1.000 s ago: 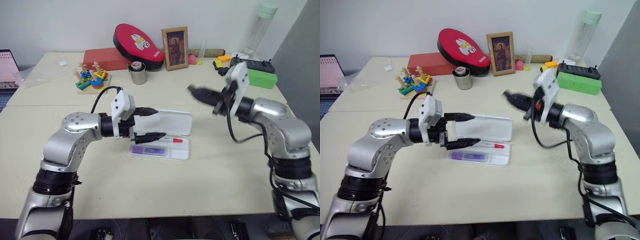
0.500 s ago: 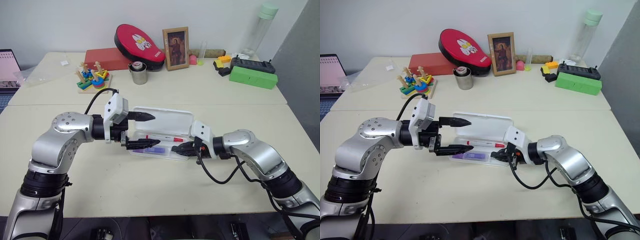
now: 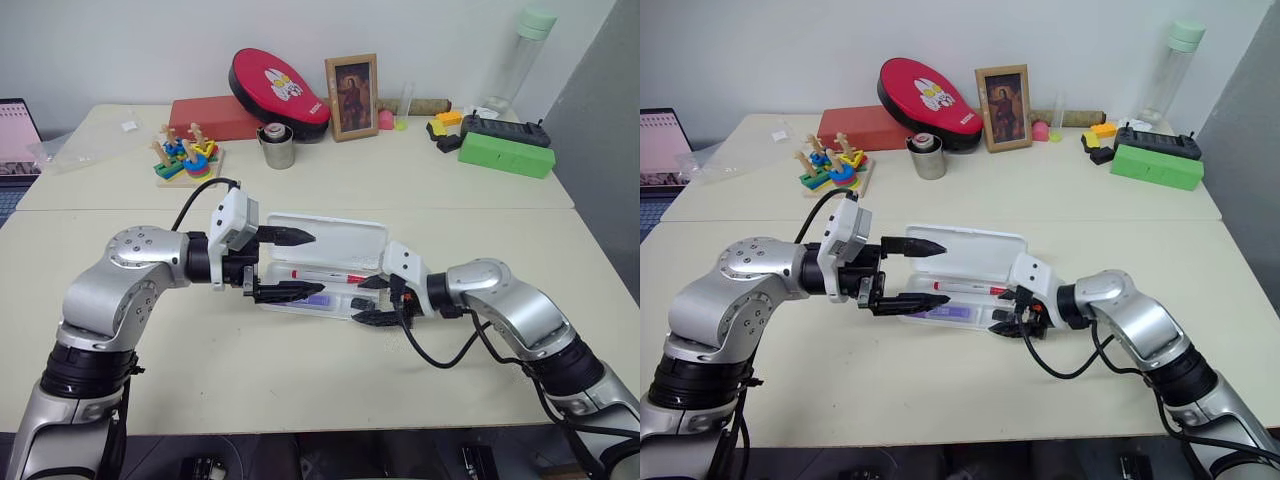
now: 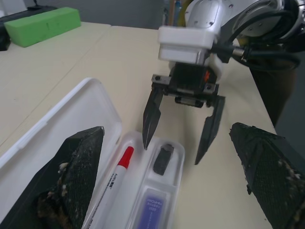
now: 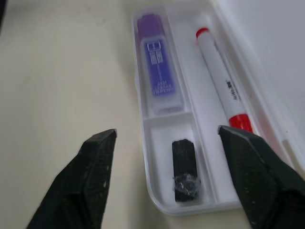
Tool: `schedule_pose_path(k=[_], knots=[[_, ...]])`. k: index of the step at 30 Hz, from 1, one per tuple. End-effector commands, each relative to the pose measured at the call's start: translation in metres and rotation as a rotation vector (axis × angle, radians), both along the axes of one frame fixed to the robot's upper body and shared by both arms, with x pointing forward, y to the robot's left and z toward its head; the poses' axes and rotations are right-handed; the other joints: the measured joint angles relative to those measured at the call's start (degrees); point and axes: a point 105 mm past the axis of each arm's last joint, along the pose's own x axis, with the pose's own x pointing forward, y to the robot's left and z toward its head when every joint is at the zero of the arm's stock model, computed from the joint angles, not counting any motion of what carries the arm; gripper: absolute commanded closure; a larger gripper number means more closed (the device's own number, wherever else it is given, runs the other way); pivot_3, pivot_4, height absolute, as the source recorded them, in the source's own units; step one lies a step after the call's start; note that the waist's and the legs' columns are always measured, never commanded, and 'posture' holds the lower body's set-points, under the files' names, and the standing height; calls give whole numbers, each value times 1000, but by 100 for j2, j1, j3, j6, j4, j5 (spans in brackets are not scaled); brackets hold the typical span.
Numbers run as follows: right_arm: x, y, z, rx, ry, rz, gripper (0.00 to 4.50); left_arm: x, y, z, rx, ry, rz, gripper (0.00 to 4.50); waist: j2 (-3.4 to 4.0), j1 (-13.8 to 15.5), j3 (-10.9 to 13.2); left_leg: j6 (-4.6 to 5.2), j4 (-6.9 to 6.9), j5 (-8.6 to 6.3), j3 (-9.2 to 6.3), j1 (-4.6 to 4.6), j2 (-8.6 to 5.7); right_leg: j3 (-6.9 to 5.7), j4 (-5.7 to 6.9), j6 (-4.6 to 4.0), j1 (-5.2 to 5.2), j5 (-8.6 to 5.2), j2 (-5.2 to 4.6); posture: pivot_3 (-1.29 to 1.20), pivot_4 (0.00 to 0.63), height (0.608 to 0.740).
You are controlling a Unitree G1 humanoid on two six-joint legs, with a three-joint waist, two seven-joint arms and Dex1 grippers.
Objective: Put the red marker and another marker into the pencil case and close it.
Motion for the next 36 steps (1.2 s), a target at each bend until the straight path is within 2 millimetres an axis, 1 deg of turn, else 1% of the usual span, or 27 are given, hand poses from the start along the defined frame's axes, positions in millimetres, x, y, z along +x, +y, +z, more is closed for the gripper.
schedule_pose_path(k=[1,2,3,4,5,6,8,10,13,15,18,19,21,22,25,30,31,33,36], knots=[[9,5,77,268,-134,-9,257,5,10,27,-125,-70,100,0,0,-16,0,0,0,0,1,0,0,0,1,0,0,0,0,0,150,740],[22,4,91,318,-151,-68,257,7,14,30,-152,-81,136,0,0,-29,0,0,1,0,0,0,0,1,4,0,0,0,0,0,150,740],[33,3,100,348,-159,-123,257,9,16,32,-171,-88,166,0,0,-41,0,0,1,0,0,1,0,1,5,0,0,1,0,0,150,740],[47,1,107,356,-169,-193,551,11,20,35,-193,-92,200,0,0,-33,0,0,2,0,0,2,0,0,8,0,0,1,0,0,150,740],[62,-1,111,354,-184,-263,676,12,24,37,-213,-94,229,0,-2,-26,-1,0,2,0,-2,3,1,-2,8,0,2,1,0,0,150,740],[73,-3,112,338,-190,-319,940,12,28,39,-228,-94,256,0,-2,-24,-1,0,1,0,-2,3,0,-3,5,0,3,1,0,0,150,740],[95,-6,105,274,-194,-418,1386,12,38,43,-261,-102,314,0,-3,-26,-2,0,1,0,0,3,-1,0,5,-1,0,3,-1,0,150,740],[110,-7,97,218,-177,-477,1983,10,46,45,-277,-108,354,0,-3,-8,-2,0,-1,0,0,3,-1,-1,5,-1,-1,3,-1,0,150,740],[122,-3,84,138,-166,-504,2567,7,57,48,-299,-117,405,0,-3,-1,-1,0,-8,0,5,2,-1,3,3,-2,-4,3,-2,0,150,740],[125,1,77,100,-165,-492,3019,5,62,50,-309,-123,427,0,-2,1,-1,0,-12,0,4,0,-1,1,4,-3,-8,3,-2,0,150,740],[120,10,66,38,-166,-418,3749,1,66,51,-307,-127,441,0,-2,2,-1,0,-16,0,4,0,-1,0,2,-4,-9,2,-2,0,150,740],[115,14,63,25,-168,-379,4063,1,66,51,-307,-127,442,0,-2,2,-1,0,-16,0,4,0,-1,0,2,-4,-9,2,-2,0,150,740],[99,24,56,7,-166,-260,4496,-2,66,52,-306,-127,440,0,-2,2,-1,0,-16,0,4,0,-1,-1,3,-4,-9,2,-2,0,150,740],[87,29,53,-3,-166,-183,4496,-4,65,51,-303,-124,436,0,-2,5,-1,-1,-16,0,4,0,-1,-1,3,-4,-9,2,-2,0,150,740],[62,34,43,-45,-175,-39,4496,-8,65,47,-281,-111,428,0,-2,6,-1,-1,-17,0,3,0,-1,-2,1,-3,-8,2,-2,0,150,740],[29,33,7,-165,-178,138,4496,-14,59,35,-224,-62,381,0,-2,4,-1,-1,-15,0,3,1,0,-2,2,-3,-7,1,-2,0,150,740],[23,33,-2,-195,-172,160,4496,-16,57,31,-204,-48,368,0,-3,4,-2,-1,-12,0,4,1,0,-2,1,-3,-6,1,-2,0,150,740],[18,31,-20,-257,-169,174,4496,-17,56,23,-167,-26,353,0,-3,3,-2,-1,-13,0,4,2,0,-1,0,-3,-4,0,-2,0,150,740],[16,28,-40,-315,-161,162,4496,-16,56,18,-142,-13,347,0,-4,3,-3,-1,-11,0,4,3,0,0,0,-3,-6,0,-2,0,150,740]])
